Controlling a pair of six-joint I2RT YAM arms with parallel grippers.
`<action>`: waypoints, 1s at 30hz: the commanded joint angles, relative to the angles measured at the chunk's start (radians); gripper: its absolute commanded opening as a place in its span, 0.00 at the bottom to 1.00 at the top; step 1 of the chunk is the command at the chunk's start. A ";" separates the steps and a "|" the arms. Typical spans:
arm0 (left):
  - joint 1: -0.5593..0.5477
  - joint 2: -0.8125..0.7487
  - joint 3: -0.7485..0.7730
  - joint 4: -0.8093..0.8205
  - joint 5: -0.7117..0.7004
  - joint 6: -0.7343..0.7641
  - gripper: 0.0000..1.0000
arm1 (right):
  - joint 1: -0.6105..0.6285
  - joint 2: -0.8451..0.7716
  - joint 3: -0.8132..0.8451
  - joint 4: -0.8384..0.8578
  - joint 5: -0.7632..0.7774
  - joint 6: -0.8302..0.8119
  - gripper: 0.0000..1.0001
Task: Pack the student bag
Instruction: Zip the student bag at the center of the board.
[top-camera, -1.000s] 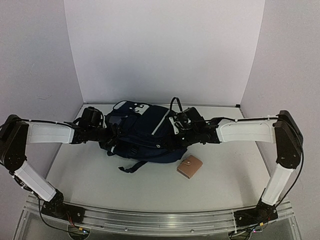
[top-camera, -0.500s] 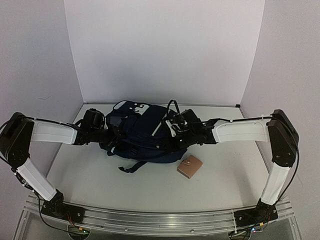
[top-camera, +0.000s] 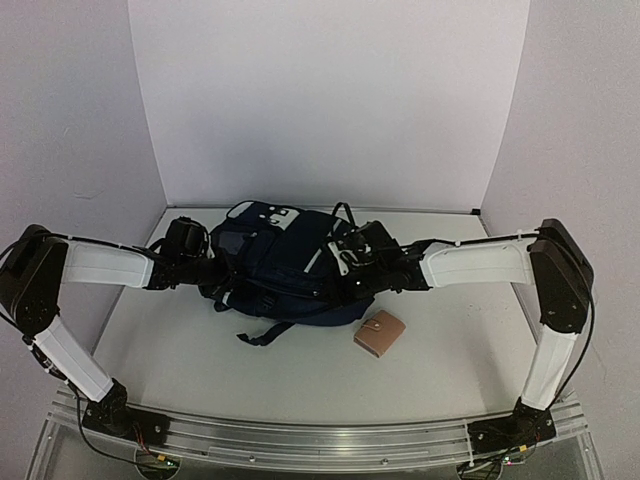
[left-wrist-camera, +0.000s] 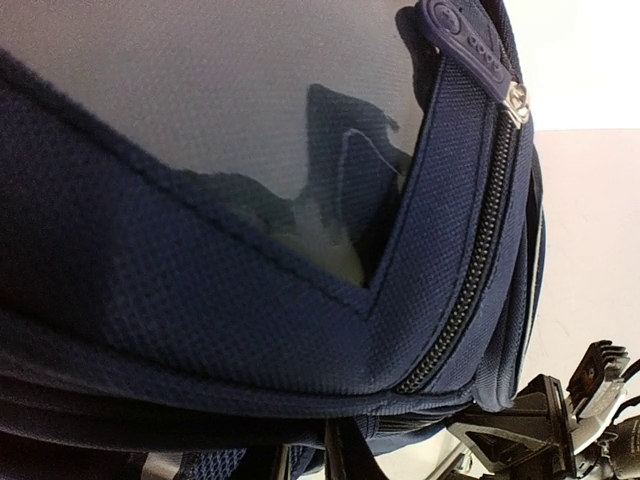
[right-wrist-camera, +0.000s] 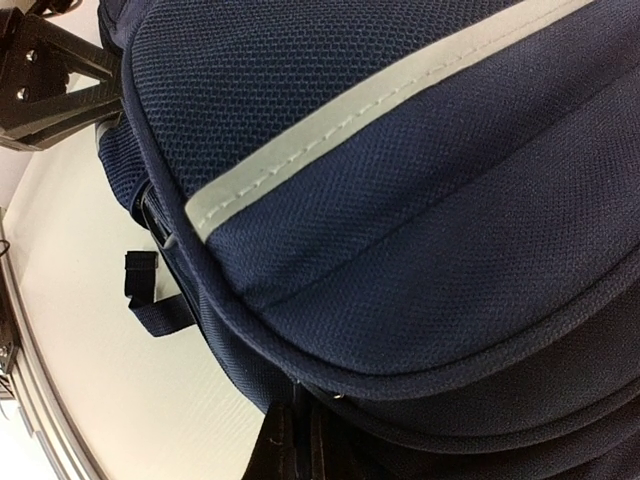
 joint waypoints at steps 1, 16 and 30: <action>0.032 -0.009 -0.013 -0.006 -0.032 0.029 0.04 | 0.012 -0.067 -0.011 0.029 0.164 0.007 0.00; 0.262 -0.185 -0.075 -0.162 0.002 0.261 0.00 | -0.042 -0.210 -0.139 0.043 0.463 0.037 0.00; 0.166 -0.274 0.176 -0.444 -0.144 0.632 0.50 | -0.134 -0.141 -0.168 0.313 0.037 0.056 0.00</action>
